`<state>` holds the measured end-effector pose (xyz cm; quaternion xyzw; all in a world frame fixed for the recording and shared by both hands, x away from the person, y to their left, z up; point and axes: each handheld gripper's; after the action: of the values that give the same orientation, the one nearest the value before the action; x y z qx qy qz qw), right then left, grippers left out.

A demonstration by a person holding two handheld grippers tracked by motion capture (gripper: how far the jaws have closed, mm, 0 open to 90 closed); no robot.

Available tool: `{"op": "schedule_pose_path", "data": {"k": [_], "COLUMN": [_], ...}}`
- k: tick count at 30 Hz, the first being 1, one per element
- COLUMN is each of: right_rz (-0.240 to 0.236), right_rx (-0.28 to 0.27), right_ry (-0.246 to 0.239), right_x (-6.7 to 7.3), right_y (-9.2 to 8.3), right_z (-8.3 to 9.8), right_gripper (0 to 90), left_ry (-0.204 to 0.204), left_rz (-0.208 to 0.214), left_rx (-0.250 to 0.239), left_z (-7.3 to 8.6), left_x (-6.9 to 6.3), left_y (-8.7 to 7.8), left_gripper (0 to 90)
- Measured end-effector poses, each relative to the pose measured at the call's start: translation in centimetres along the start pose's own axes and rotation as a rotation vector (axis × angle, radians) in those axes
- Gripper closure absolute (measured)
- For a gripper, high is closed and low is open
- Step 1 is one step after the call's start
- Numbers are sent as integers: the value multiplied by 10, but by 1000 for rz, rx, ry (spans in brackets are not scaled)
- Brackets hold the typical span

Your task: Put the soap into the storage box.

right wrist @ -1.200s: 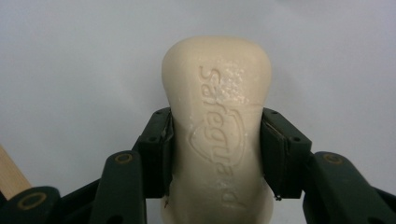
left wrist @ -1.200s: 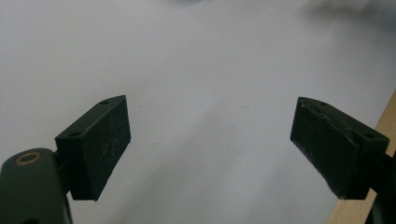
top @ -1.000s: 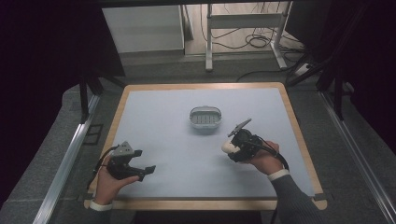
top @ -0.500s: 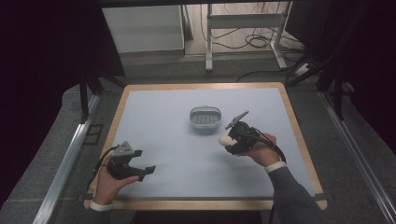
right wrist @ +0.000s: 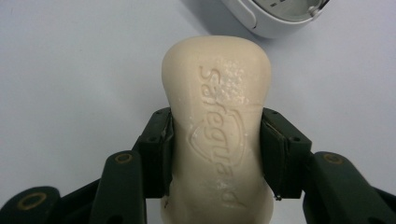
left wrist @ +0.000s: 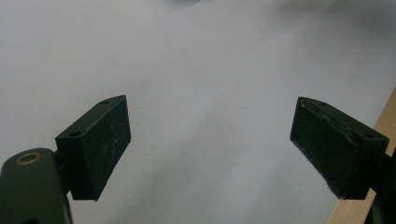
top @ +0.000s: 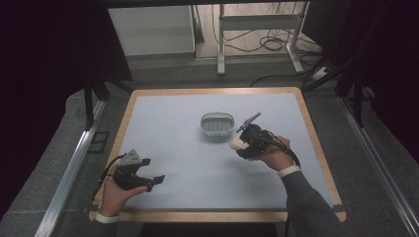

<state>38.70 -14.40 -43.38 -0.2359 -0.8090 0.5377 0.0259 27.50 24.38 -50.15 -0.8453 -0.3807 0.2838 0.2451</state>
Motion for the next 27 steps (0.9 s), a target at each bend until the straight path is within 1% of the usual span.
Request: {"op": "schedule_pose_path", "data": {"k": [3,4,10,14,15,19,20,21,25,27], "right_rz": [3,0,0,7,6,7,7,6,6,10], "right_rx": [-5,-14,-22,-23,-21,-19,-22,-24,-26,-27], "right_ry": [-2,-11,-17,-20,-14,-21,-29,-24,-34,-30], "right_x": [-3,-5,-9,-12,-13,-15,-16,-16,-22,-23], "right_y": [-1,-1,-1,-1,-2,-2,-2,-3,-2,-2], "right_z": [-1,-2,-4,-6,-6,-8,-8,-9,-13,-14], "right_gripper": [491,491,491,491,490,491,491,491,491,491], "left_ry": [4,4,3,3,3,3,2,3,3,2], "left_rz": [0,0,-1,1,1,1,1,1,1,1], "left_rx": [5,8,6,9,9,9,9,9,10,9], "left_z": [0,0,0,0,0,0,0,0,0,0], "left_x": [0,0,0,0,0,0,0,0,0,0], "left_y": [1,1,1,2,2,2,2,2,2,2], "left_gripper": [128,128,128,128,128,128,128,128,128,128]}}
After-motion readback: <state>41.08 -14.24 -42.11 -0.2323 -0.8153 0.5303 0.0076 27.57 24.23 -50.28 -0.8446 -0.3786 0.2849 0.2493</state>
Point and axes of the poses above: each handheld gripper's, and its own axes: y roughly forward along the jaws, z roughly out of its underside, x roughly to its left, and after that the axes turned 13 degrees about -y, right-handed
